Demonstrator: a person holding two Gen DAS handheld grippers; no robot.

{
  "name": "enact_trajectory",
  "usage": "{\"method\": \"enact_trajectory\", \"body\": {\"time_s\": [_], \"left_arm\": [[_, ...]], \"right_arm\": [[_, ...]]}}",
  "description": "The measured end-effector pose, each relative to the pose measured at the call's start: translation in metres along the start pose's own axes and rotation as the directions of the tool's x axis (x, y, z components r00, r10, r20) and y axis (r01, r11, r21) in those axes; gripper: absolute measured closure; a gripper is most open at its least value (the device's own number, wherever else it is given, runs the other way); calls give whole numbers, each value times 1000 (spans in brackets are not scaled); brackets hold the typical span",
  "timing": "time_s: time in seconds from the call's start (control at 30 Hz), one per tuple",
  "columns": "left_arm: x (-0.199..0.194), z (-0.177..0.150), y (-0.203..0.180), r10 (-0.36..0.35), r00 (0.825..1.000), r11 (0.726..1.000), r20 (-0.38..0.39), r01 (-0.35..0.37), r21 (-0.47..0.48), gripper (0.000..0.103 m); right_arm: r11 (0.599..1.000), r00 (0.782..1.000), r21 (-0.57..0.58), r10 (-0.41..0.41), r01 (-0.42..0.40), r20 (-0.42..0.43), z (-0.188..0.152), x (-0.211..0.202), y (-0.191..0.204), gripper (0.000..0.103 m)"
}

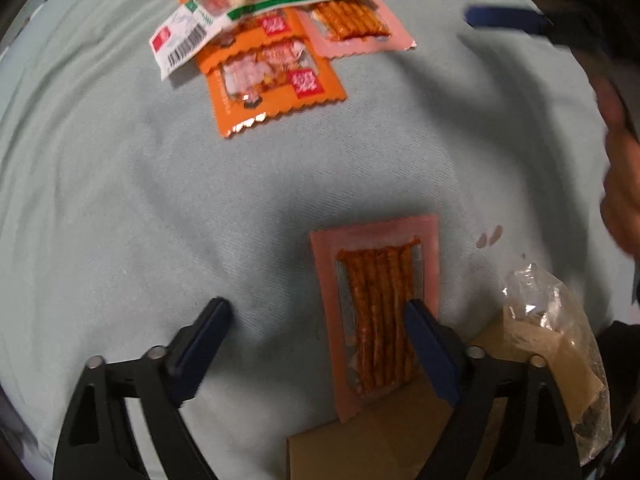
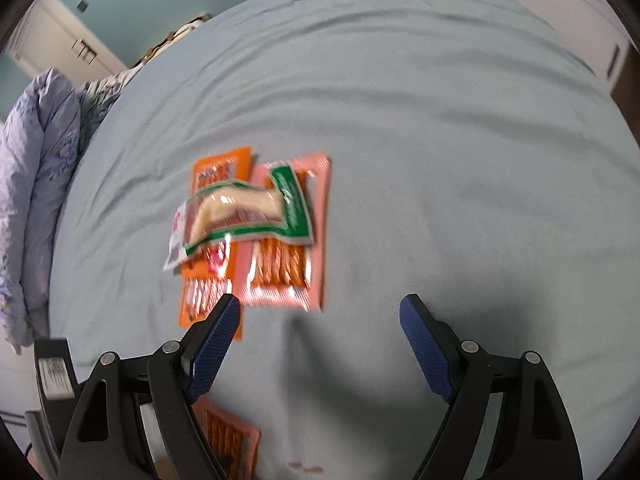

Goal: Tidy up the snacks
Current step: 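Grasp a pink sausage pack with the left gripper while the right gripper grasps the cream-green snack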

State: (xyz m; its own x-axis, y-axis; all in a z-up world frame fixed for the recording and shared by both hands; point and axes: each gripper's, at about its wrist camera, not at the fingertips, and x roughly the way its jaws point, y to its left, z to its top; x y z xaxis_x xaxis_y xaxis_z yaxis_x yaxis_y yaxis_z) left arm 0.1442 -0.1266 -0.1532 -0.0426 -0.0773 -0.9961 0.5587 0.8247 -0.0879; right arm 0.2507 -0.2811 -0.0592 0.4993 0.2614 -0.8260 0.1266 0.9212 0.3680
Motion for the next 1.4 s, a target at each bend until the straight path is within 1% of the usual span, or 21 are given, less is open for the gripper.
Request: {"method": "enact_trajectory", "body": {"time_s": [0.03, 0.07, 0.1, 0.17, 0.23, 0.27, 0.37, 0.47, 0.53, 0.6, 0.7, 0.77, 0.8, 0.83, 0.9, 1.03, 1.1, 1.17, 1.27, 1.33, 1.4], "left_arm": [[-2, -2, -3, -18, 1000, 1000, 9, 18, 12, 39], [-5, -4, -6, -46, 999, 999, 18, 45, 22, 65], [-8, -5, -8, -84, 996, 996, 20, 84, 22, 76], [-11, -9, -5, -96, 995, 995, 30, 97, -9, 90], [-13, -15, 3, -124, 992, 991, 37, 125, -43, 92], [-15, -18, 10, -133, 990, 988, 46, 136, -70, 101], [-23, -25, 32, -103, 992, 984, 72, 112, -140, 103], [-28, -27, 61, -94, 991, 967, 99, 115, -228, 103], [-28, -24, 77, -118, 988, 947, 99, 142, -287, 103], [-29, -22, 88, -150, 983, 935, 103, 175, -309, 103], [-35, -22, 89, -129, 984, 933, 125, 163, -320, 103], [-45, -23, 87, -125, 982, 931, 140, 165, -326, 103], [-56, -27, 91, -118, 981, 929, 152, 163, -332, 103], [-62, -26, 89, -114, 980, 926, 164, 165, -339, 103], [-73, -30, 91, -123, 972, 915, 202, 190, -356, 103], [-103, -42, 98, -112, 955, 897, 275, 216, -385, 103], [-122, -54, 107, -108, 940, 888, 323, 237, -393, 103], [-146, -71, 126, -110, 922, 882, 372, 263, -392, 103], [-178, -108, 130, -144, 878, 867, 457, 334, -369, 103], [-194, -126, 128, -169, 845, 870, 507, 370, -326, 103], [-210, -140, 107, -202, 812, 876, 547, 399, -270, 103]], "right_arm": [[1000, 1000, -12, -1, 2, 4, 7, 2, 2, 21], [1000, 1000, -26, -1, 1, 11, 12, 5, 6, 21], [999, 1000, -52, 0, 1, 17, 19, 9, 14, 21], [994, 1000, -108, -1, 3, 13, 27, 19, 26, 21], [976, 1000, -216, -25, 25, 1, 36, 33, 47, 21], [963, 999, -266, -43, 43, 3, 38, 39, 55, 21], [919, 995, -381, -99, 103, 30, 39, 59, 76, 21], [898, 996, -433, -91, 84, 5, 36, 82, 88, 21], [896, 998, -438, -56, 66, 36, 34, 87, 91, 20], [890, 999, -453, -40, 48, 28, 31, 92, 96, 20], [861, 999, -506, -42, 47, 20, 21, 96, 107, 22], [839, 999, -543, -33, 33, 11, 15, 96, 116, 48], [837, 1000, -547, -21, 20, 4, 12, 95, 121, 67], [839, 999, -544, -31, 34, 14, 14, 92, 121, 80], [863, 999, -505, -39, 25, -17, 13, 92, 120, 85], [906, 998, -421, 20, -44, -61, 6, 84, 108, 87], [937, 996, -339, 63, -79, -57, 0, 72, 94, 88], [952, 994, -287, 106, -110, -31, -7, 56, 83, 88], [970, 989, -202, 142, -134, 26, -12, 24, 67, 88], [976, 986, -162, 157, -146, 59, -23, 1, 55, 88], [982, 983, -119, 159, -147, 95, -46, -24, 44, 88]]}}
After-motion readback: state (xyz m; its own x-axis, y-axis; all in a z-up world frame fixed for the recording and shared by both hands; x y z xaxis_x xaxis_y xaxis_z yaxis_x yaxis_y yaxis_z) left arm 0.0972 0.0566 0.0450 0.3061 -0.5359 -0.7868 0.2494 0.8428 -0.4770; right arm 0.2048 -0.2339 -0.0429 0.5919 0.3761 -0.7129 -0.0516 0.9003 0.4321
